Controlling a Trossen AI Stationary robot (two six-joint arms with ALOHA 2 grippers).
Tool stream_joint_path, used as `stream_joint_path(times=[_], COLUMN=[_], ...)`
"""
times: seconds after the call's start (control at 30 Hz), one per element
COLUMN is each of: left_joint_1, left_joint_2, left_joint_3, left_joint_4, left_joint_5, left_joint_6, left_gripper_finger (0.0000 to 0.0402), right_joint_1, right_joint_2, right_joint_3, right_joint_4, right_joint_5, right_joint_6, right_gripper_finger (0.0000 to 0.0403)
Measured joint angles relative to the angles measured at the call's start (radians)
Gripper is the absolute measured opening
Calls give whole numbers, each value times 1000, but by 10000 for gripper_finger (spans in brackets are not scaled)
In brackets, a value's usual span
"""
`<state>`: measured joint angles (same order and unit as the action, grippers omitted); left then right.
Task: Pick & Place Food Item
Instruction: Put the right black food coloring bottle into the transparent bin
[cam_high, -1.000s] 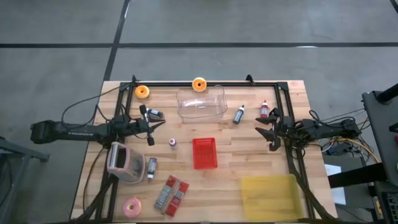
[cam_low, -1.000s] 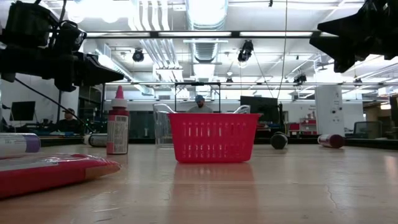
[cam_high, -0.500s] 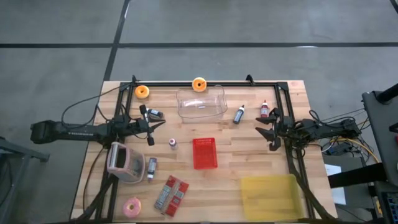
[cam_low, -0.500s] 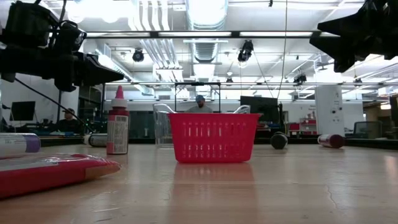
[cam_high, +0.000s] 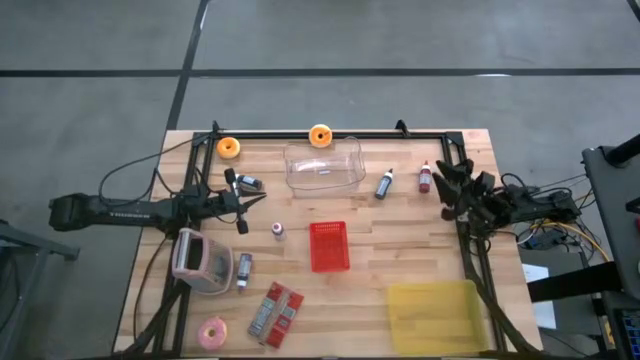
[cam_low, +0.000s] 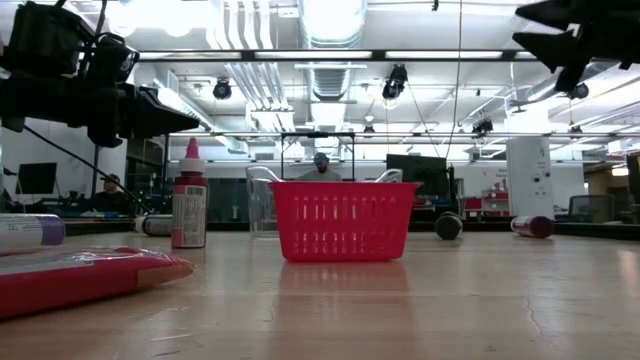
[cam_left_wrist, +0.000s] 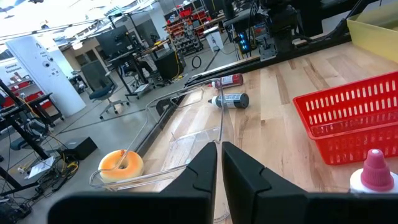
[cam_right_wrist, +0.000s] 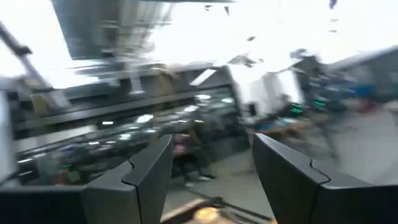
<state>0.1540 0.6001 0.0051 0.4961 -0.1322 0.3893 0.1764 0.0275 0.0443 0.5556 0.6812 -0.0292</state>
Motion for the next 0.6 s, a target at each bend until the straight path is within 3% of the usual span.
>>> stream_joint_path(times=[0.23, 0.37, 0.5, 0.6], left_joint_1=[0, 0, 0, 0], left_joint_2=[0, 0, 0, 0], left_joint_3=[0, 0, 0, 0], left_joint_4=[0, 0, 0, 0], left_joint_5=[0, 0, 0, 0], left_joint_6=[0, 0, 0, 0], left_gripper_finger=[28, 28, 28, 28], right_joint_1=[0, 0, -1, 0], right_joint_2=[129, 263, 409, 513], right_joint_3=[129, 230, 375, 497], right_joint_4=[-149, -193, -435, -699], right_joint_5=[8, 154, 292, 314], right_joint_6=[69, 77, 243, 458], right_gripper_finger=[217, 217, 217, 217])
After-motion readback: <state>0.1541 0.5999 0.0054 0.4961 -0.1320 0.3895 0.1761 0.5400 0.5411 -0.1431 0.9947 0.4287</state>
